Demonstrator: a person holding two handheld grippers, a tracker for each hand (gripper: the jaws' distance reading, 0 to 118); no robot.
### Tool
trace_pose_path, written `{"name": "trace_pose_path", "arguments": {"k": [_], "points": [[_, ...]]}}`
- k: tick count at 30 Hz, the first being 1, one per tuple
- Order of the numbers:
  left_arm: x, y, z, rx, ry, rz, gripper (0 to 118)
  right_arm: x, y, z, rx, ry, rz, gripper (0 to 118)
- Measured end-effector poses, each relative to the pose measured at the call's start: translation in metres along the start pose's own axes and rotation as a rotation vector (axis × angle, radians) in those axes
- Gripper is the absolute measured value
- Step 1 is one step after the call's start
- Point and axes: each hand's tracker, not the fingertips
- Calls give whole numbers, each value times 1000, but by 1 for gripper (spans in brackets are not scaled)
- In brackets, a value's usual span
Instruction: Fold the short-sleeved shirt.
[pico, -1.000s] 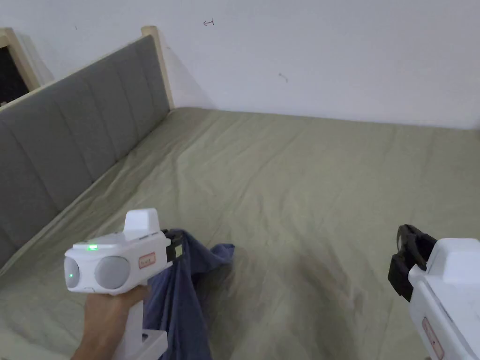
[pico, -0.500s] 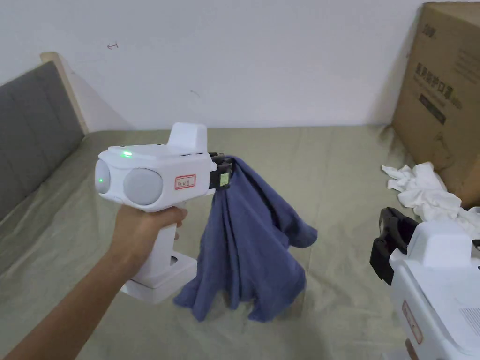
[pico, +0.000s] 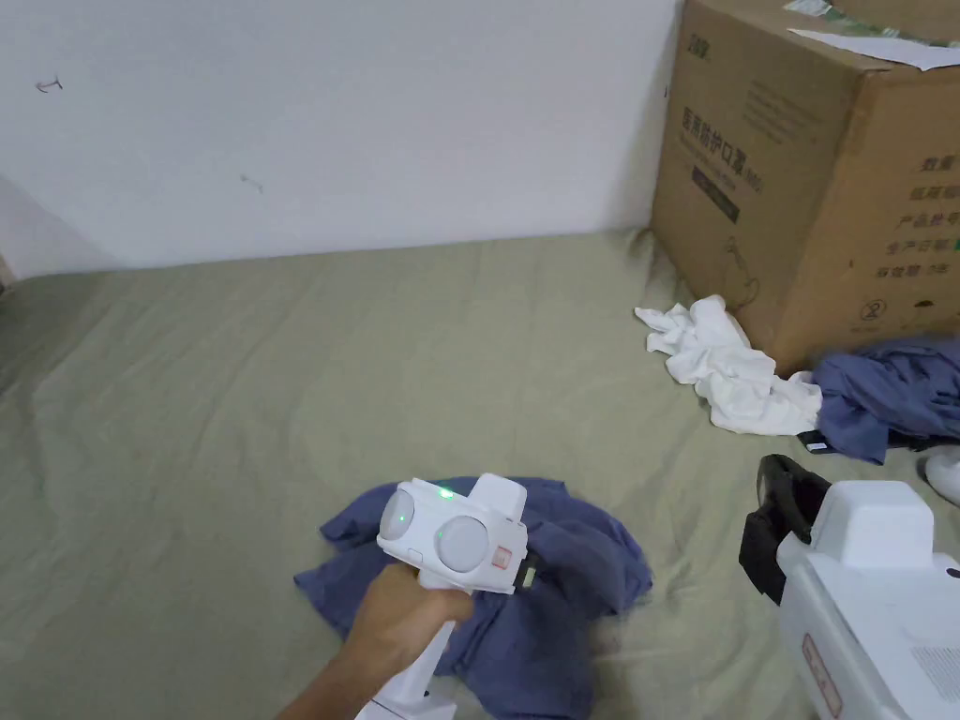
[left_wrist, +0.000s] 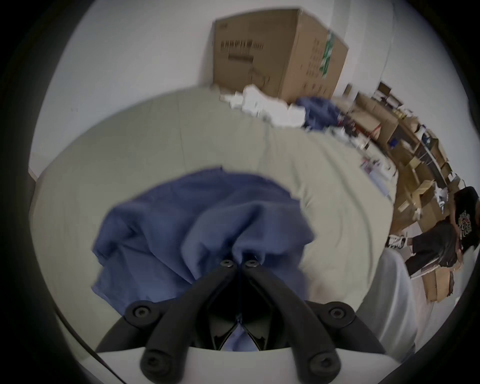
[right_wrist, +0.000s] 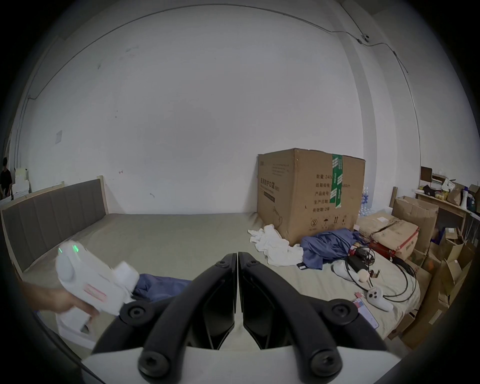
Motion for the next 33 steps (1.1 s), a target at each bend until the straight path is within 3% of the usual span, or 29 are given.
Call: {"name": "trace_pose_path", "arguments": {"k": [3, 6, 8, 10, 11, 12, 23, 29, 33], "points": [[1, -17, -35, -109, 45, 39, 0, 1, -6, -2, -21, 0, -3, 2], [2, -26, -36, -86, 38, 48, 2, 1, -7, -3, -32, 4, -1, 2], [-1, -24, -24, -23, 24, 93, 24, 1, -7, -4, -32, 6, 0, 2], [-2, -18, -2, 32, -27, 141, 80, 0, -4, -4, -26, 7, -2, 2], [-2, -16, 8, 61, -22, 154, 100, 0, -2, -4, -23, 8, -2, 2], [-1, -15, 23, 116, -7, 168, 112, 0, 0, -3, -17, 9, -3, 2], [-8, -10, 185, 696, 174, 159, 112, -9, 27, -1, 55, 24, -5, 2], [-25, -37, 221, 875, 373, 136, 109, -15, 39, 1, 91, 36, -3, 2], [-34, -56, 227, 931, 484, 118, 100, -19, 45, 1, 110, 43, 5, 2]]}}
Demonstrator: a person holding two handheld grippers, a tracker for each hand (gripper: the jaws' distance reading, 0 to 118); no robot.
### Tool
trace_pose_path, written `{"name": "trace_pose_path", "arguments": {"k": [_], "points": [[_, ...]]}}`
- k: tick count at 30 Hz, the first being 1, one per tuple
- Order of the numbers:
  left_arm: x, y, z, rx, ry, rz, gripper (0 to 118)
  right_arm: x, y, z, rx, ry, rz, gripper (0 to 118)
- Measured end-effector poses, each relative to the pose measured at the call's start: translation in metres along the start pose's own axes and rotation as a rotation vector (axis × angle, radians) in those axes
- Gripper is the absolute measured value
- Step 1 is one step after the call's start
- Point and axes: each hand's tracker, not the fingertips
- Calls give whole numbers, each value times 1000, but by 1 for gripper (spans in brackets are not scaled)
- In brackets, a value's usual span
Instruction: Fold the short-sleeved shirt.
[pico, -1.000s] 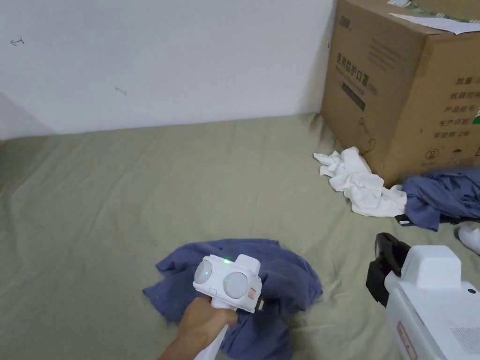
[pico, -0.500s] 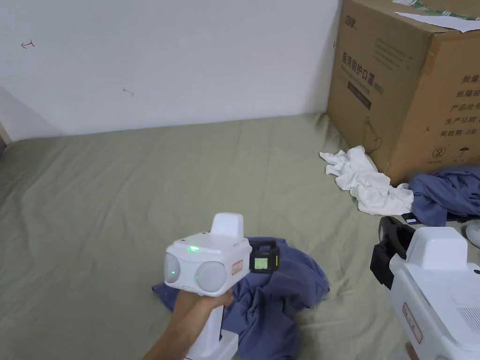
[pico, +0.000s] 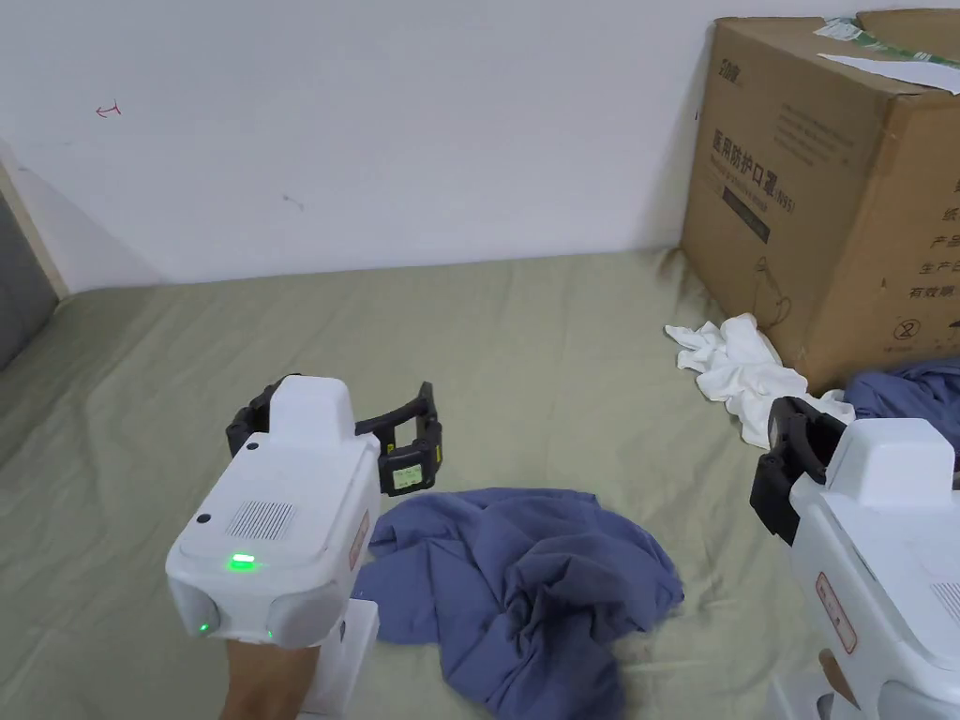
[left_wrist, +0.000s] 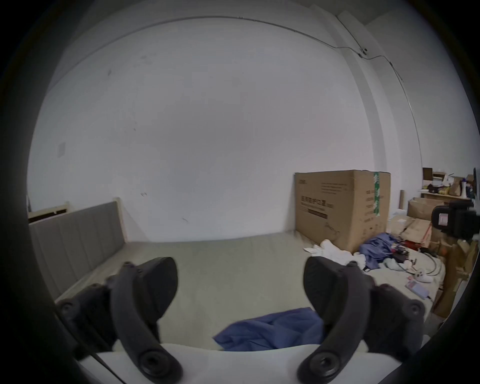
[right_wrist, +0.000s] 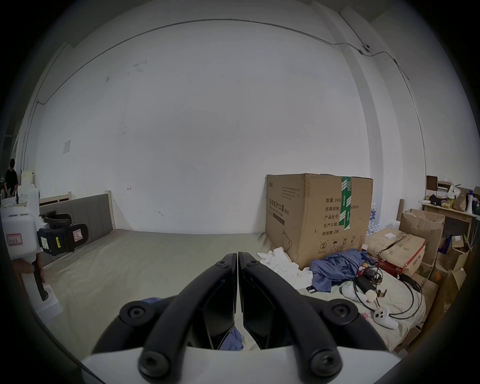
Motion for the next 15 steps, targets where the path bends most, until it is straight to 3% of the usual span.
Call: {"name": "trace_pose_path", "arguments": {"k": [2, 6, 7, 15], "points": [[-5, -5, 5, 22, 23, 5, 82, -2, 1, -1, 6, 3, 2, 2], [-13, -12, 7, 46, 64, 9, 7, -5, 2, -3, 12, 9, 1, 2], [-14, -12, 7, 47, 71, 10, 1, -6, 2, -4, 12, 10, 1, 2], [-22, -9, 2, 11, 69, 58, 0, -10, 3, -8, 10, 20, -1, 2]]}}
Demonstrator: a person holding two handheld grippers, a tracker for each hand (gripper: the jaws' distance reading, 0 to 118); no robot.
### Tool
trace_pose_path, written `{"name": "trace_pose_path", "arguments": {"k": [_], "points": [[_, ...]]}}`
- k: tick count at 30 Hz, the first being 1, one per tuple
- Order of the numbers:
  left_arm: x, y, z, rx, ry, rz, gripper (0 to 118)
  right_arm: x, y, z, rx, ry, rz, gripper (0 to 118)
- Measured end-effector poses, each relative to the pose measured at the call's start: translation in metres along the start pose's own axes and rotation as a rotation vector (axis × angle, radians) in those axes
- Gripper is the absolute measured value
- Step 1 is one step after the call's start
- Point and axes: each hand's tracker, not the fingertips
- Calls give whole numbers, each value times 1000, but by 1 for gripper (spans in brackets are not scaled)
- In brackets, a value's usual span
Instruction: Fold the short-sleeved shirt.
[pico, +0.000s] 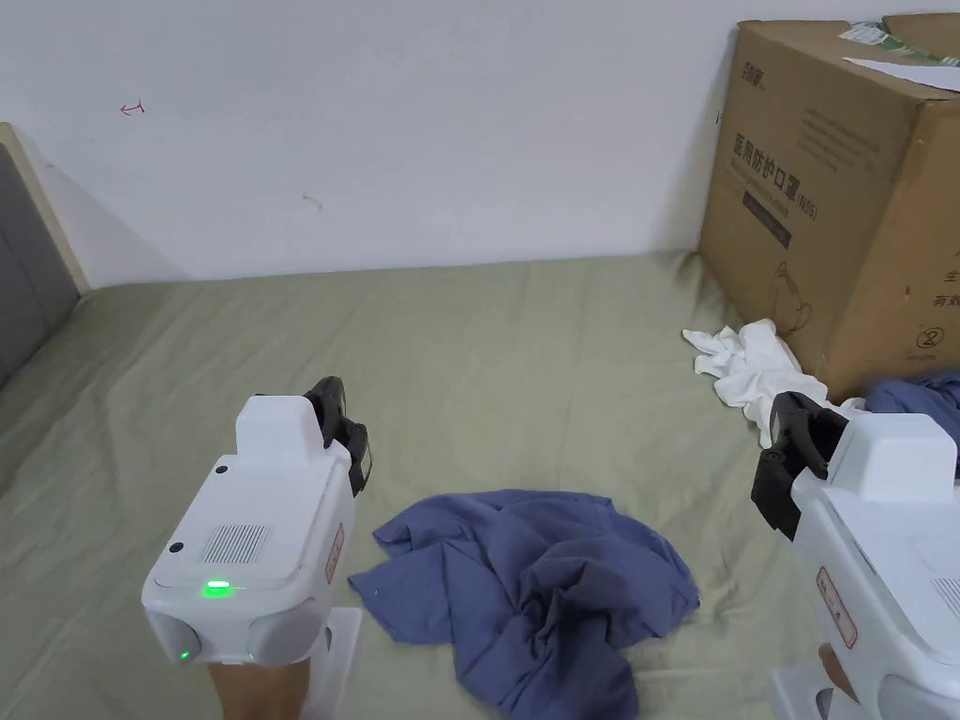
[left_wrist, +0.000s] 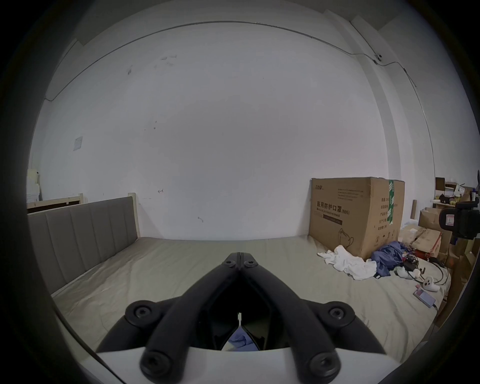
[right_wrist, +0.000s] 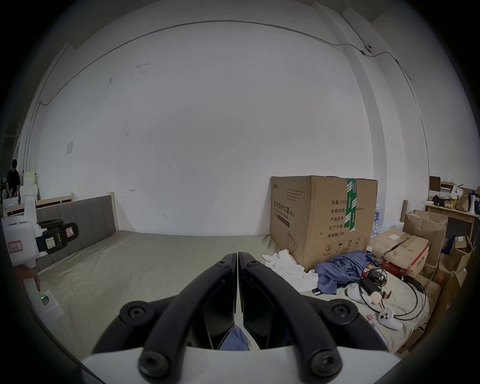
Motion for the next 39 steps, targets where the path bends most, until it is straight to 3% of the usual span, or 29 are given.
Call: {"name": "trace_pose_path", "arguments": {"k": [8, 16, 22, 23, 25, 26, 27, 28, 30, 33, 35, 38, 39], "points": [[-9, -30, -37, -291, -45, -2, 0, 2, -9, -13, -27, -1, -2, 2], [-26, -113, -115, -664, -62, 75, 0, 6, -27, -37, -83, -8, 2, 2], [-34, -168, -165, -849, -53, 40, 3, 8, -43, -59, -141, -24, 5, 2], [-36, -177, -172, -865, -44, 54, 12, 8, -46, -63, -151, -26, 5, 2], [-41, -191, -188, -955, -27, 73, 63, 8, -52, -71, -171, -29, 5, 2], [-41, -198, -192, -976, -20, 71, 84, 8, -55, -74, -179, -29, 5, 2], [-41, -204, -197, -1001, -10, 62, 98, 8, -57, -77, -187, -29, 5, 2], [-40, -207, -199, -1010, 2, 58, 99, 8, -60, -80, -195, -29, 5, 2], [-39, -216, -201, -1014, 12, 53, 97, 7, -65, -86, -211, -31, 2, 2], [-37, -224, -205, -1081, -1, 43, 62, 6, -70, -92, -232, -24, -2, 2], [-34, -223, -199, -1067, -6, 36, 55, 5, -74, -95, -241, -22, -1, 2], [-28, -219, -200, -1066, -6, 7, 8, 7, -80, -105, -269, -13, -21, 2], [-26, -216, -199, -1050, -22, 3, 3, 8, -84, -111, -282, -14, -35, 2]]}}
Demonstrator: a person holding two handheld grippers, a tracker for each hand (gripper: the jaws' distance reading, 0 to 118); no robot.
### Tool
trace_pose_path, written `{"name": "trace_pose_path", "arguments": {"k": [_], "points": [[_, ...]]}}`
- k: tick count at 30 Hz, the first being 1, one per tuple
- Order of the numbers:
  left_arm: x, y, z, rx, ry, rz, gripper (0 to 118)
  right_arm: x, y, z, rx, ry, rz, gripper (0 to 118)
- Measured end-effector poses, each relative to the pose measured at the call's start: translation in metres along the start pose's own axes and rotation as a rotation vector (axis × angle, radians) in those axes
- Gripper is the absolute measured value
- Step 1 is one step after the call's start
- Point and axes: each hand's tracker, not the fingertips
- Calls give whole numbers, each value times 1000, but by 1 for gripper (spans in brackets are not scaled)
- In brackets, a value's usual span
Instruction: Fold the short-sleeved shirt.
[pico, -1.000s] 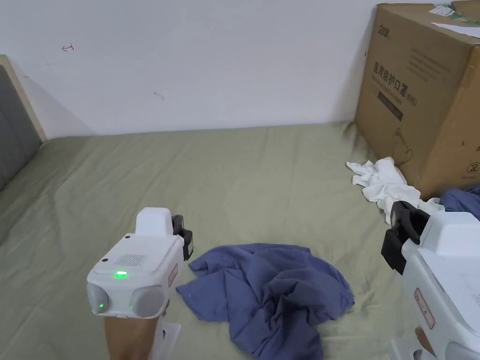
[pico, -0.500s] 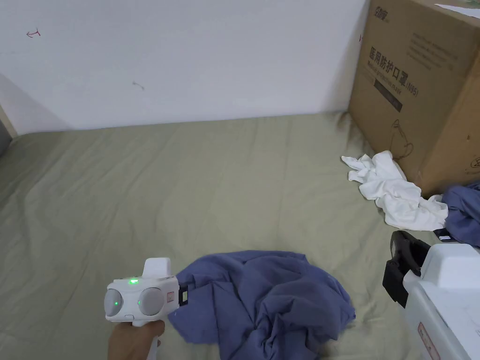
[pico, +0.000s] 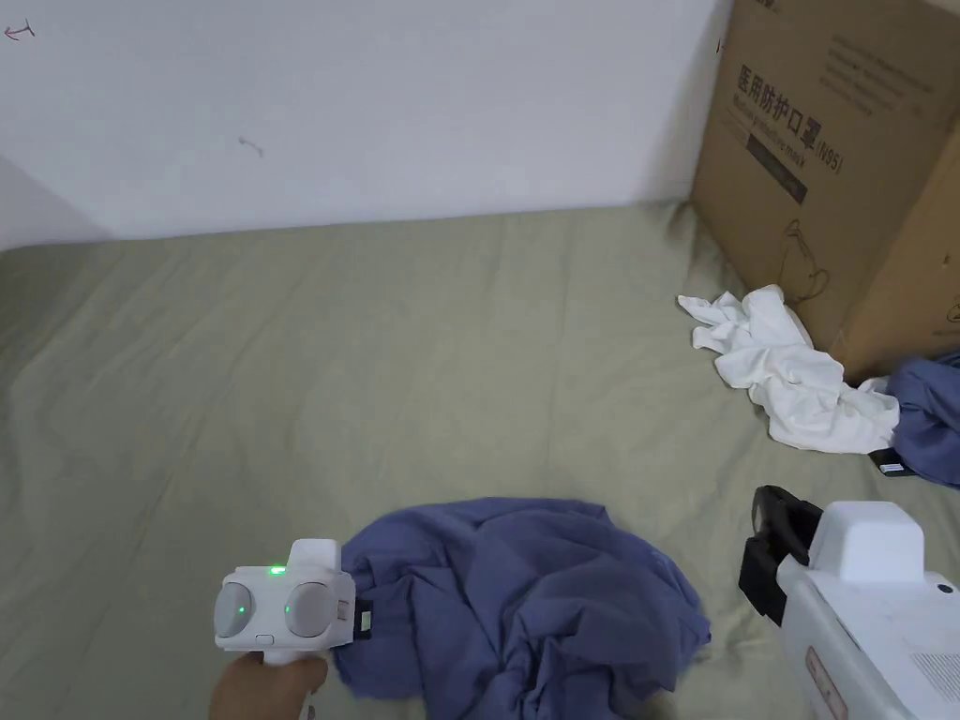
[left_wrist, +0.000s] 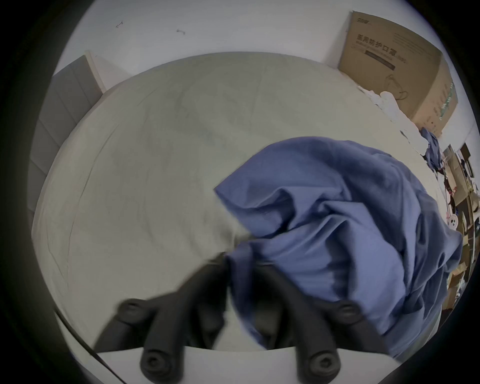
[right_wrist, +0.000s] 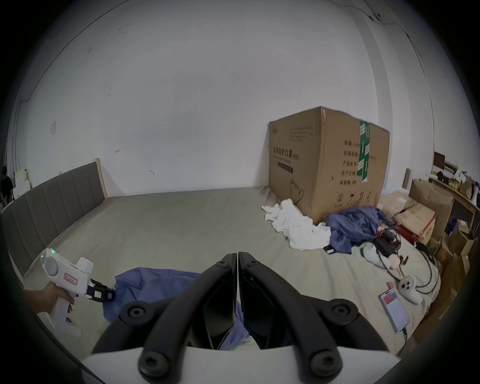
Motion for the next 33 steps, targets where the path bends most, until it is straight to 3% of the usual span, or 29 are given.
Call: {"name": "trace_pose_path", "arguments": {"k": [2, 4, 6, 7, 9, 10, 11, 14, 17, 20, 24, 27, 30, 33], "points": [[4, 0, 4, 14, -18, -8, 2, 2, -4, -21, -52, 6, -5, 5], [3, -1, 15, 51, -46, -4, 2, 5, -11, -47, -129, 12, -12, 19], [0, -2, 31, 100, -84, 23, 2, 8, -21, -77, -213, 0, -11, 24], [-3, -3, 38, 125, -117, 12, 2, 9, -26, -92, -269, 2, -1, 36], [-7, -5, 54, 155, -128, 1, 2, 13, -40, -122, -348, -7, -15, 83], [-8, -4, 60, 166, -134, -1, 2, 14, -45, -136, -388, -13, -10, 96], [-11, -4, 67, 177, -141, 3, 2, 16, -51, -148, -425, -16, -24, 100], [-15, -3, 82, 203, -169, 14, 2, 15, -64, -178, -536, -18, 15, 99], [-15, -2, 87, 213, -182, 11, 2, 10, -75, -194, -622, -7, 40, 90], [-15, -2, 86, 215, -182, 2, 2, 6, -81, -200, -670, 26, 20, 63], [-17, -6, 87, 211, -182, 6, 2, -2, -82, -191, -703, 73, 8, 3], [-19, -9, 89, 214, -187, 17, 2, -6, -77, -181, -694, 110, 29, 2], [-24, -12, 96, 227, -195, 45, 2, -4, -59, -158, -574, 102, 71, 2], [-33, -12, 105, 242, -201, 82, 2, 5, -31, -133, -500, 161, 51, 2]]}}
